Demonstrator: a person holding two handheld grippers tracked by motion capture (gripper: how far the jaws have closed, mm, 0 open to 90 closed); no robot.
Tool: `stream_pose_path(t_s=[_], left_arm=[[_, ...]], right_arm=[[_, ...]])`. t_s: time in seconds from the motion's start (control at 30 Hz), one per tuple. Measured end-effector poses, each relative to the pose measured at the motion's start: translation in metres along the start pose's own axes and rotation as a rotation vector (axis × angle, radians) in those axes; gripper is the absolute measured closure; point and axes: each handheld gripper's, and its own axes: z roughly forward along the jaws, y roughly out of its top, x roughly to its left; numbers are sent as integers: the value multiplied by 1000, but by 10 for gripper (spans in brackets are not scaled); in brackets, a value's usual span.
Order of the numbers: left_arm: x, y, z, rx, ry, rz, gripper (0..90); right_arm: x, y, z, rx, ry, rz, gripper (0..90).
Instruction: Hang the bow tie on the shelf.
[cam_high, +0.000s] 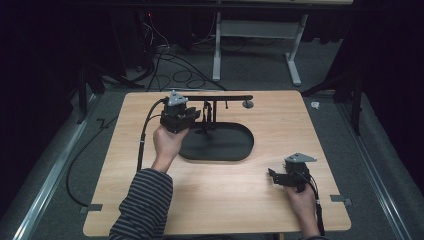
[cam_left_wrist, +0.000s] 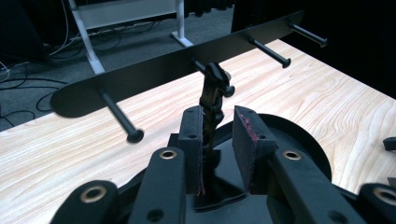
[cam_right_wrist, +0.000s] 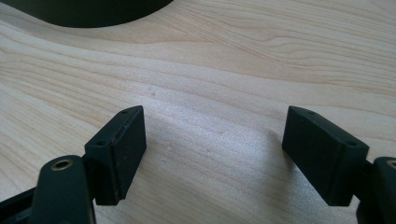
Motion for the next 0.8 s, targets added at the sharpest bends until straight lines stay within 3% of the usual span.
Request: stream_pose_path(t_s=[0.4,0.8], left_arm=[[7,-11,-15,-17,-16,-24,720],[7,-17,-32,-40,-30,-22,709]], right_arm=[[0,0,0,0,0,1,228],[0,0,0,0,-1,1,229]])
